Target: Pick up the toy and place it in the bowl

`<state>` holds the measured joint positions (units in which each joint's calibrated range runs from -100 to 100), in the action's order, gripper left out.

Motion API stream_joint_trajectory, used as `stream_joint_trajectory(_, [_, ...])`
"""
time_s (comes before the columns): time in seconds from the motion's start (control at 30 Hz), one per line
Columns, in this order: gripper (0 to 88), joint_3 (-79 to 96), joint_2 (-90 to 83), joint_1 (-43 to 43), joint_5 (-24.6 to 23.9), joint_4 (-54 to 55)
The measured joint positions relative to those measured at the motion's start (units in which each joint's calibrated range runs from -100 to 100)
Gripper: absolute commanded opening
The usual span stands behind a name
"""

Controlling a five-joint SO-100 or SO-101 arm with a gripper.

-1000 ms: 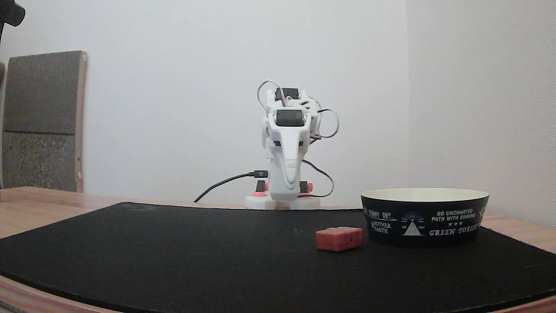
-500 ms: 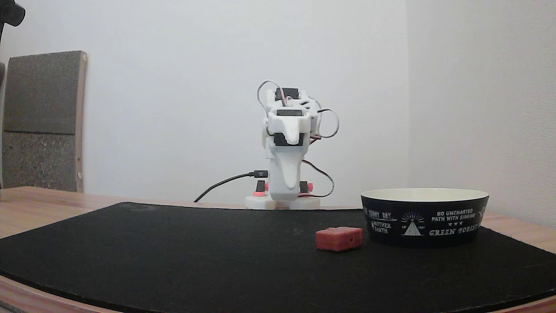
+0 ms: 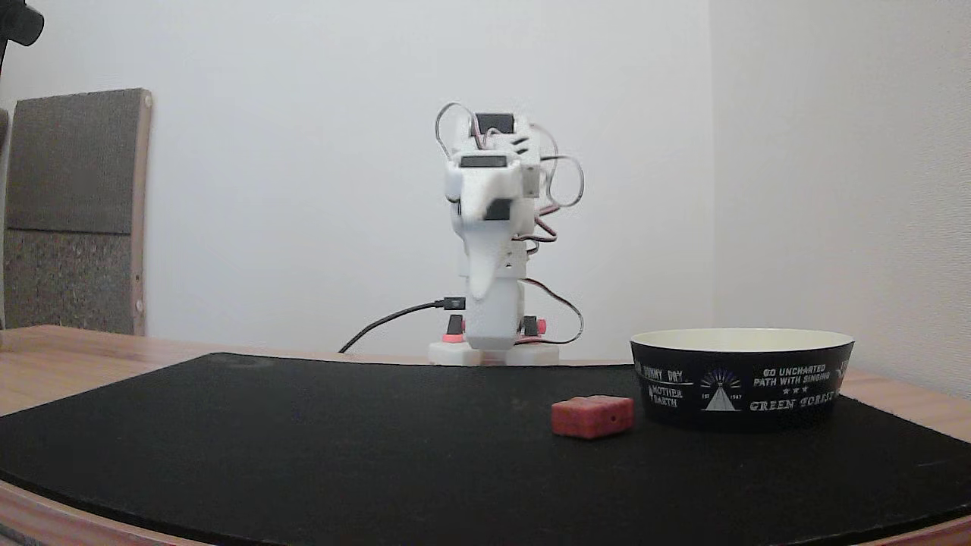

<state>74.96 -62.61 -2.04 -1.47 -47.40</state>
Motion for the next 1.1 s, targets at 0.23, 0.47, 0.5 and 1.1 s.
stream_joint_trajectory(0.23, [31.9, -33.63, 33.89, -0.25, 5.51, -7.68])
stream_joint_trajectory(0.47, [31.9, -60.75, 56.54, 4.33, 7.21, -24.65])
stream_joint_trajectory(0.5, [31.9, -64.90, 60.20, 4.91, 7.10, -24.99])
stream_joint_trajectory(1.1, [31.9, -85.78, 90.42, 7.74, 11.12, -18.57])
